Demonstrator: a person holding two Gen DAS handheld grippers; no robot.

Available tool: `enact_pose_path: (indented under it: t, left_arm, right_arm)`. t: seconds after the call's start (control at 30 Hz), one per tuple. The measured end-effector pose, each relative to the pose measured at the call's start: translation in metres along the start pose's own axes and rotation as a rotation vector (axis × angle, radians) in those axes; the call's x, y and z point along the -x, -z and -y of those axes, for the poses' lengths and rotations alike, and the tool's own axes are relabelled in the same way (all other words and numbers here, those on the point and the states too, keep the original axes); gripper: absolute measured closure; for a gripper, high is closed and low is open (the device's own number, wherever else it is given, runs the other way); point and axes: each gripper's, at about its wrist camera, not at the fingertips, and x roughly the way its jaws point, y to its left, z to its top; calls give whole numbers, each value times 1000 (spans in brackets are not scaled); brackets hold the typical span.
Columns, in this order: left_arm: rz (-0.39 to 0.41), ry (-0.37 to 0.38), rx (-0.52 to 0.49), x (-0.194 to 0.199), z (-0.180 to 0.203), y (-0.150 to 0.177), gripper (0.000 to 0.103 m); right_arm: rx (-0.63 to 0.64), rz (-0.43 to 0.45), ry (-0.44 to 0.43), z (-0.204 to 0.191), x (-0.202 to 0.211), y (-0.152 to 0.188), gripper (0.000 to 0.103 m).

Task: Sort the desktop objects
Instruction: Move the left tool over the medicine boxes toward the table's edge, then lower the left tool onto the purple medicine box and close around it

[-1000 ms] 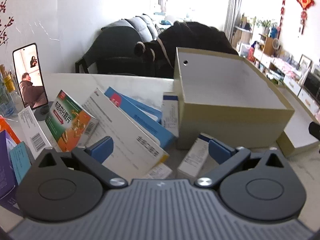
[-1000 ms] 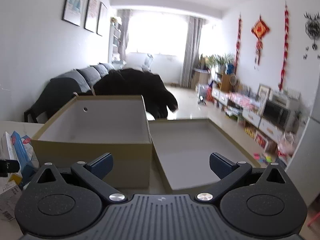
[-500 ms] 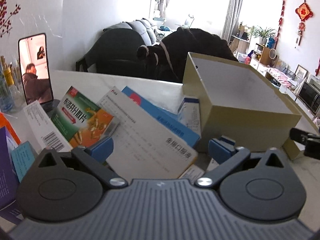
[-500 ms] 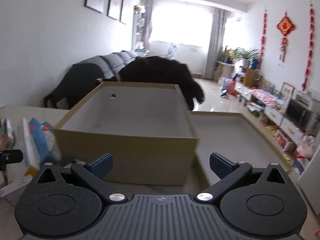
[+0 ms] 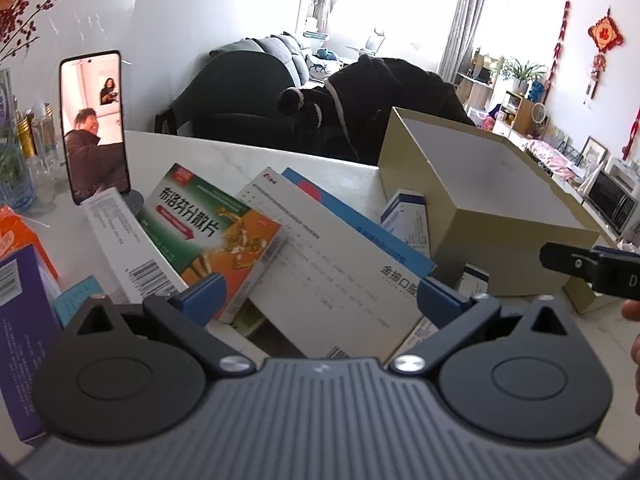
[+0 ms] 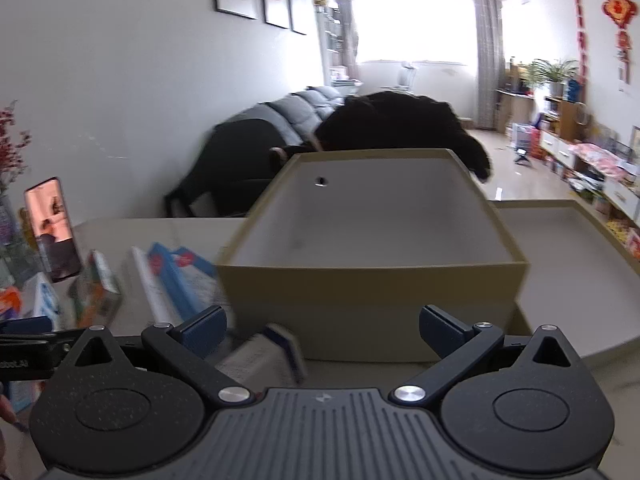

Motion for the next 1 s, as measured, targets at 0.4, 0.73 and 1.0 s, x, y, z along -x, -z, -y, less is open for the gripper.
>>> enact_pose_path:
  t: [0.4, 0.73, 1.0]
  left_arm:
    - [71, -48, 20, 36, -16, 1, 0]
    - [-2, -231, 231, 62, -84, 4, 0]
    - [27, -357, 305, 77, -122, 6, 0]
  right_arm:
    - [44, -19, -111, -27, 3, 4, 1]
    - [72, -11, -156, -40, -1, 16, 1]
    - [69, -2, -182, -41, -2, 18, 1]
